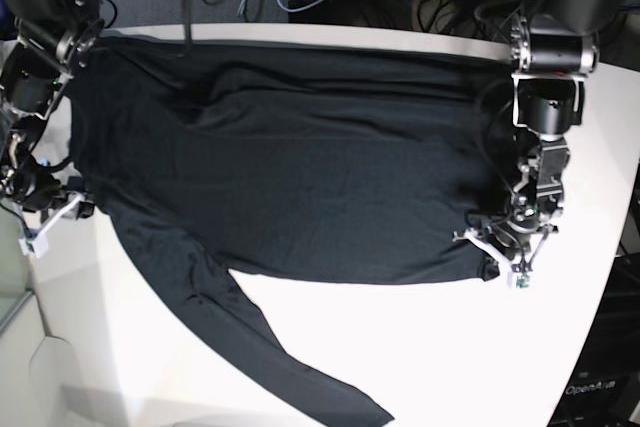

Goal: Fold the T-shirt properly
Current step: 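Open the right gripper and shift it along the side edge toward the hem, then close the right gripper on the shirt's side edge near the hem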

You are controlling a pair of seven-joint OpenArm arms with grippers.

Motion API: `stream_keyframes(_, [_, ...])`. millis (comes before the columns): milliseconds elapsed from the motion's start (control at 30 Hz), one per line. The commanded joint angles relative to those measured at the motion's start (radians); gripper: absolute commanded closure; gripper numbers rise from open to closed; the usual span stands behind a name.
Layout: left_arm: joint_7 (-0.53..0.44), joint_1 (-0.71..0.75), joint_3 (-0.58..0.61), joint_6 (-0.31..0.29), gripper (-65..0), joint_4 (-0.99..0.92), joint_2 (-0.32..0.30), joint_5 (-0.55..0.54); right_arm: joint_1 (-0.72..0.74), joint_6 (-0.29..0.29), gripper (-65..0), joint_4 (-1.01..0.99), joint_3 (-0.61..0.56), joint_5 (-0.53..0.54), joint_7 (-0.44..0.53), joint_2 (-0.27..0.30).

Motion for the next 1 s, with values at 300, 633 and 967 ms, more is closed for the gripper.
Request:
stream_keyframes(300, [0.055, -0.005, 0.001, 0.0, 0.0, -0.005, -0.001, 0.007, 0.075, 0.003, -39.1, 0.015, -0.035, 0.014, 0.006, -0.015])
stream_keyframes(633, [0.055, -0.005, 0.001, 0.0, 0.0, -0.006, -0.001, 0.008, 0.222, 0.003, -39.0, -0.167, -0.103, 0.011, 0.039, -0.032])
stream_keyframes(967, [0.055, -0.005, 0.003, 0.0, 0.0, -0.006, -0.001, 0.011, 0.286, 0.003, -39.0, -0.376, -0.108, 0.011, 0.18, 0.023])
